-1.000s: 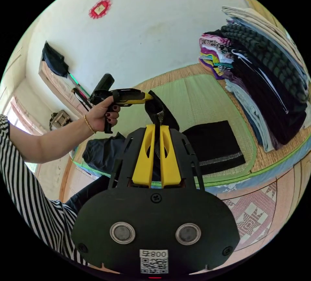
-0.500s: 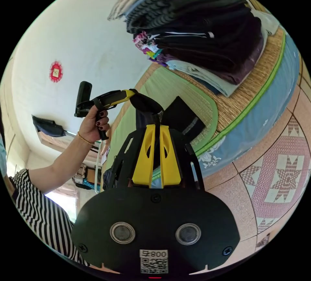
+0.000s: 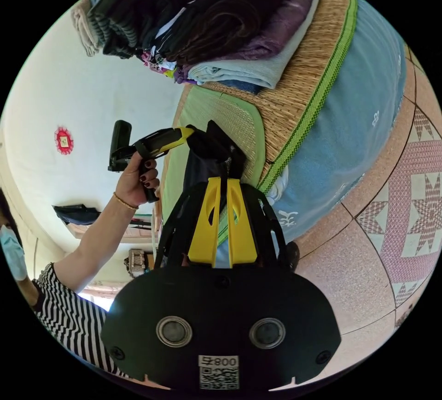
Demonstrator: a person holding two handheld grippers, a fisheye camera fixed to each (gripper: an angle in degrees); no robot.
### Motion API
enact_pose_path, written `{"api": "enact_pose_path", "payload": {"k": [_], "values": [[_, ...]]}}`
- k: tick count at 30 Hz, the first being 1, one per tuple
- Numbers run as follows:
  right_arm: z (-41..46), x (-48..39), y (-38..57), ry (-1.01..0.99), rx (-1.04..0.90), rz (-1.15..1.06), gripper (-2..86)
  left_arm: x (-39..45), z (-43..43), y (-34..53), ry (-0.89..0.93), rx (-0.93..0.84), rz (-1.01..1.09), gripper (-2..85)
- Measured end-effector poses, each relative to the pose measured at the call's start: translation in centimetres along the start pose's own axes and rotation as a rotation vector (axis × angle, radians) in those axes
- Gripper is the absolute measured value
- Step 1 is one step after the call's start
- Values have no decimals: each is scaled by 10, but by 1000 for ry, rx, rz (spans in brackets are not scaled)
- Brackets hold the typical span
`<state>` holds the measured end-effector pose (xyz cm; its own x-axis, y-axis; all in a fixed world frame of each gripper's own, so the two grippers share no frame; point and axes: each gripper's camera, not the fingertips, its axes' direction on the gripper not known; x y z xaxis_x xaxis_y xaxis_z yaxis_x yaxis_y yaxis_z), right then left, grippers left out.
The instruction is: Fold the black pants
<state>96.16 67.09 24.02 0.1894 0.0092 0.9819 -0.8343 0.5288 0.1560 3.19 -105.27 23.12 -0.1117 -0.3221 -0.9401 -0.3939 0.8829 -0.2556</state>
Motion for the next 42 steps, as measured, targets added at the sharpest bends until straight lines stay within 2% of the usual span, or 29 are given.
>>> {"api": "enact_pose_path", "payload": {"k": [6, 12, 16, 21, 25, 28, 35, 39, 42], "values": [[-17, 9, -22, -56, 8, 45, 21, -11, -4, 3, 63, 70, 27, 40], [-27, 10, -39, -69, 13, 76, 20, -33, -5, 5, 128, 63, -28, 67], [-32, 9, -46, -82, 20, 93, 21, -33, -11, 15, 108, 73, 35, 52], [-40, 1, -57, -100, 30, 102, 25, -32, 7, 42, -61, -30, 104, 22], [-45, -13, -60, -83, 25, 87, 27, -43, 1, 67, -81, 12, 89, 7], [-44, -25, -62, -20, 16, 69, 29, -57, -14, 101, -15, 81, 64, 4], [-28, -41, -79, -30, -47, 72, 37, -114, -44, 228, 96, 163, -92, 5], [-12, -57, -89, 83, -109, 66, 41, -137, -57, 294, 76, 158, -198, 10], [-13, -71, -87, 125, -40, 66, 41, -143, -70, 326, 42, 192, -227, 20]]}}
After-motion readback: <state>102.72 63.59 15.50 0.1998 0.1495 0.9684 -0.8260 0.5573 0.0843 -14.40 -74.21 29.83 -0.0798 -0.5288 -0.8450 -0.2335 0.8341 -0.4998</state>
